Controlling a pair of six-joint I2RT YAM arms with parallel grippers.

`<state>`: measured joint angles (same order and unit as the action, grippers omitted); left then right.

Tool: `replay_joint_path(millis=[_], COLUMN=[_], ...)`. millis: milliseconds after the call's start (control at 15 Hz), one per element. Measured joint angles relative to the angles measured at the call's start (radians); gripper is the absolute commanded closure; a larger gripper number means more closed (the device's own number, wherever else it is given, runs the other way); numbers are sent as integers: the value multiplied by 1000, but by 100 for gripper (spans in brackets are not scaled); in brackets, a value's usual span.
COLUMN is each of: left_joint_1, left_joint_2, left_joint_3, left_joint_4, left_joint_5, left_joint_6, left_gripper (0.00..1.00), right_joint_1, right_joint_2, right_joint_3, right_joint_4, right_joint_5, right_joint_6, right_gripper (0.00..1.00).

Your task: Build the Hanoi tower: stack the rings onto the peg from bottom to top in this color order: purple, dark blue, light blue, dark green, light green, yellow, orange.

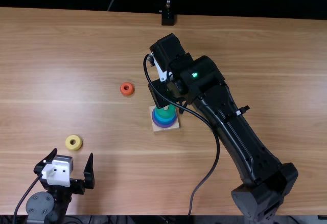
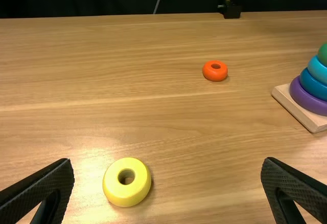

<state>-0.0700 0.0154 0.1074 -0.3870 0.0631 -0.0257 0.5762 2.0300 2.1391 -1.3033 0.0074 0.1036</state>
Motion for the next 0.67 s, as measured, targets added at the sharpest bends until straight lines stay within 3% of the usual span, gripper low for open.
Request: replay_joint_path(millis=[667], left_joint_1=[0], left_joint_2=[0], left_joint_3=[0], left_joint_4=[0], left_joint_5=[0], left_joint_6=[0], left_gripper=[0], right_joint_1=[0], right_joint_2=[58], right_joint_3=[0], right_joint_4=[-12], right_joint_5=[7], right_joint_6=[-1], right_gripper=[100])
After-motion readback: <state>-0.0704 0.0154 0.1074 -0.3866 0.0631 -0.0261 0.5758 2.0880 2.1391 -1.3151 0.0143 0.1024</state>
